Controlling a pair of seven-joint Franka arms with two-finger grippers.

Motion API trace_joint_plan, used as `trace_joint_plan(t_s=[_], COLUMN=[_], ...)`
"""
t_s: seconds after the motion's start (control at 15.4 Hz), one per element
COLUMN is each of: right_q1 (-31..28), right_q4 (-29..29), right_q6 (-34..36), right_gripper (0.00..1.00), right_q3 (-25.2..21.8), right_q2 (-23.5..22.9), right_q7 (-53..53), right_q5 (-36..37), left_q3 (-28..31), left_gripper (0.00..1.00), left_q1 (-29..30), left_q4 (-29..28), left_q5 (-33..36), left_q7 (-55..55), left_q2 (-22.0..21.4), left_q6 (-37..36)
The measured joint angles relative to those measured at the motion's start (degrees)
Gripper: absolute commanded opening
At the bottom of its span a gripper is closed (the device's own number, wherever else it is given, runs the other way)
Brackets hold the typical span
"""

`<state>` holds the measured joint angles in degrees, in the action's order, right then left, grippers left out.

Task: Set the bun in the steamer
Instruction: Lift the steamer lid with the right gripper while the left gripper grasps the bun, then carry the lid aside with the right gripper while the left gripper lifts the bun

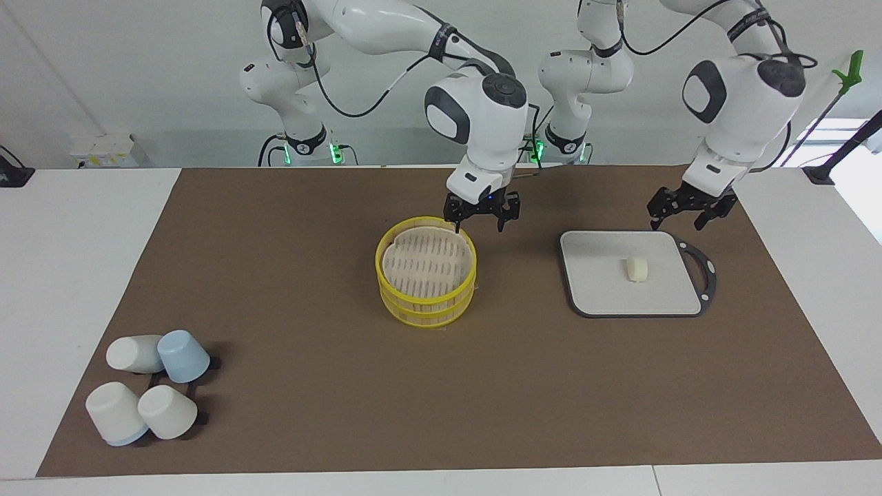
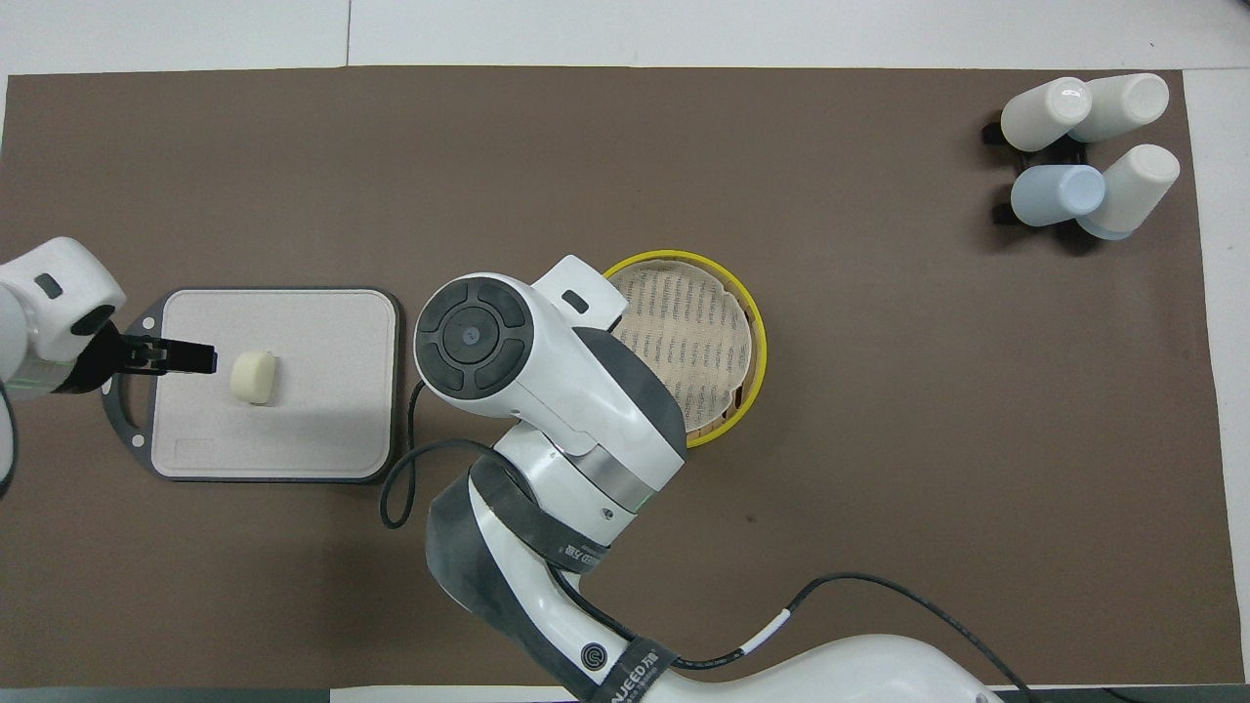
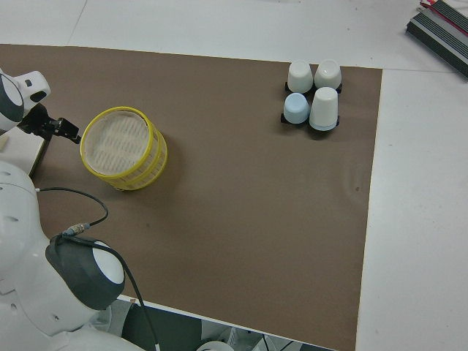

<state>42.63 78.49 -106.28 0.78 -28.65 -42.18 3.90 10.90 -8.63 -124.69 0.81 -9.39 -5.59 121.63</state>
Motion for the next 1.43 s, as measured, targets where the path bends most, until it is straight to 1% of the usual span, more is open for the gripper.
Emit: trace_joint_plan(t_s=[0.13, 0.33, 0.39, 0.46, 0.59, 0.65, 0.72, 0.78, 0.85, 0.91, 1.04, 1.11, 1.24, 1.37, 1.43], right_q1=[0.0, 0.0, 0.0, 0.0, 0.0, 0.0, 0.0, 0.0, 0.0, 0.0, -0.2, -0.3, -0.4, -0.8, -1.5], right_q4=[0.1, 2.4, 3.8, 5.3, 7.7, 8.5, 8.9, 9.2, 9.6, 10.1, 10.8, 11.0, 10.9, 10.1, 8.7], right_q6=[-0.2, -2.8, -4.1, -5.5, -7.8, -8.5, -8.7, -8.8, -8.8, -8.9, -8.9, -9.0, -9.5, -7.2, -4.7], right_gripper=[1.0, 1.0, 0.96, 0.88, 0.62, 0.38, 0.18, 0.06, 0.0, 0.0, 0.0, 0.0, 0.0, 0.0, 0.0], right_q3=[-0.1, -0.1, -0.1, -0.1, -0.1, -0.1, -0.1, -0.1, -0.1, -0.1, -0.5, -0.6, -0.6, -0.6, -0.6], right_q2=[0.0, 0.9, 1.3, 1.6, 2.2, 2.5, 2.7, 2.9, 3.1, 3.4, 3.8, 4.1, 4.1, 4.3, 4.4], right_q7=[0.0, -0.1, -0.1, -0.1, -0.1, -0.1, -0.1, -0.1, -0.1, -0.1, -0.1, -0.1, -0.1, 0.4, 1.9], right_q5=[0.0, 0.0, 0.0, 0.0, 0.0, 0.0, -0.1, -0.5, -0.8, -1.1, -1.1, -1.1, -1.3, -1.4, -1.4], left_q3=[-0.1, -0.3, -0.3, -0.4, -0.3, -0.3, -0.3, -0.3, -0.4, -0.4, -0.4, -0.5, -0.6, -0.6, -0.6], left_gripper=[1.0, 1.0, 1.0, 1.0, 1.0, 0.92, 0.86, 0.76, 0.67, 0.6, 0.38, 0.35, 0.35, 0.35, 0.35], left_q1=[0.0, 0.0, 0.0, 0.0, 0.0, 0.1, 0.1, 0.0, 0.0, 0.0, 0.0, 0.0, 0.0, 0.0, 0.0], left_q4=[-3.2, -4.4, -4.6, -4.7, -4.7, -4.8, -5.0, -5.5, -6.3, -7.2, -8.7, -8.8, -8.8, -8.1, -6.8], left_q5=[0.0, 0.1, 0.1, 0.1, 0.1, 0.1, 0.1, 0.1, 0.1, 0.1, 0.1, 0.1, 0.1, 0.1, -0.1], left_q7=[-0.8, -2.7, -3.4, -4.2, -5.6, -5.8, -6.0, -6.0, -6.0, -6.0, -6.0, -5.9, -5.5, -5.1, -4.9], left_q2=[2.2, 7.3, 8.7, 9.8, 10.8, 10.9, 10.9, 10.9, 10.9, 10.9, 10.9, 10.7, 10.5, 10.5, 10.5], left_q6=[5.3, 12.5, 14.1, 14.9, 15.4, 15.6, 15.9, 16.4, 17.3, 18.2, 19.4, 19.5, 19.6, 19.2, 17.6])
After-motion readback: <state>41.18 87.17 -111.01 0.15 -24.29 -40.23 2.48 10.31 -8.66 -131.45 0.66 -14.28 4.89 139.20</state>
